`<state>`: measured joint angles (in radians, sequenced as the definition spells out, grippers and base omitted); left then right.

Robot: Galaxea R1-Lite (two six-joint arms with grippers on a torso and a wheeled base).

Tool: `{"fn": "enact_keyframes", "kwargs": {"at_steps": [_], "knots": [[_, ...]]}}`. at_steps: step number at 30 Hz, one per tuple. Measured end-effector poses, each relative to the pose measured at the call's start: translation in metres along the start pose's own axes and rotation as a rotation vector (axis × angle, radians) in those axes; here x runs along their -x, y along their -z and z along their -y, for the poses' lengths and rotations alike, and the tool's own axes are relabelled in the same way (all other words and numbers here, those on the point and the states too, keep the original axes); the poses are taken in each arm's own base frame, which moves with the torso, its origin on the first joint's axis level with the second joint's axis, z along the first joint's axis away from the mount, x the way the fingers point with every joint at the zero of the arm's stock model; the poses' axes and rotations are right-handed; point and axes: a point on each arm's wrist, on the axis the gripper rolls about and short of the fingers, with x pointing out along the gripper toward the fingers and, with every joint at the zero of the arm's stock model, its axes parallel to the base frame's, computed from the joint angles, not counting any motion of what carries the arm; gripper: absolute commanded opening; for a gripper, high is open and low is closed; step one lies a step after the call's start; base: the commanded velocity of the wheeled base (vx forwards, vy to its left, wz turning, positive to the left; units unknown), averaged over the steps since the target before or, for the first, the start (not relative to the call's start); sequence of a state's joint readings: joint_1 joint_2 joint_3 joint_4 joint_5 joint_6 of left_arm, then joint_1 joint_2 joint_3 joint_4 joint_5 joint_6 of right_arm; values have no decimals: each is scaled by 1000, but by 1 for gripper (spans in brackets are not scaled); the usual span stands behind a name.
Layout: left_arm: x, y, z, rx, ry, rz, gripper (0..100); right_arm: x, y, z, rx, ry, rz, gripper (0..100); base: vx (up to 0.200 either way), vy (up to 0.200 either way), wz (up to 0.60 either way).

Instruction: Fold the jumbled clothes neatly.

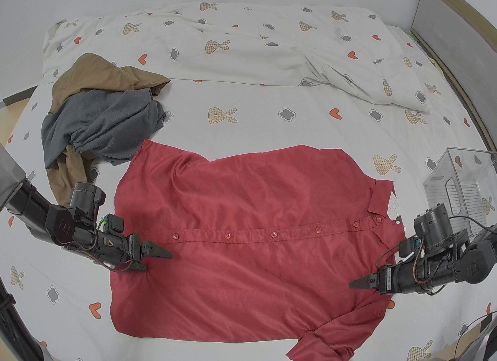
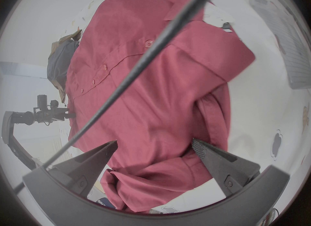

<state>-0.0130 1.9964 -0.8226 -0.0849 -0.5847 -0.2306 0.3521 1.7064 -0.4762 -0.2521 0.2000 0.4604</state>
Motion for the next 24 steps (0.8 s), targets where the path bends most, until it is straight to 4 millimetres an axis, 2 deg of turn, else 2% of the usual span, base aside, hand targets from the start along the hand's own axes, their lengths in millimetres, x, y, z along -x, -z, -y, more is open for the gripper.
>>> {"fn": "enact_keyframes", "kwargs": {"at_steps": [7, 16, 20, 24], "knots": [[7, -10, -11, 35, -17, 23, 100, 18, 10, 15, -52, 35, 8, 100, 0, 0, 0], [18, -11, -17, 66, -42, 34, 100, 35, 17, 14, -51, 29, 21, 100, 0, 0, 0], [28, -10, -15, 68, -53, 51, 100, 44, 18, 12, -45, 15, 41, 100, 0, 0, 0], [40, -6, -3, 38, -35, 74, 100, 52, 17, 7, -31, -13, 72, 100, 0, 0, 0]]}}
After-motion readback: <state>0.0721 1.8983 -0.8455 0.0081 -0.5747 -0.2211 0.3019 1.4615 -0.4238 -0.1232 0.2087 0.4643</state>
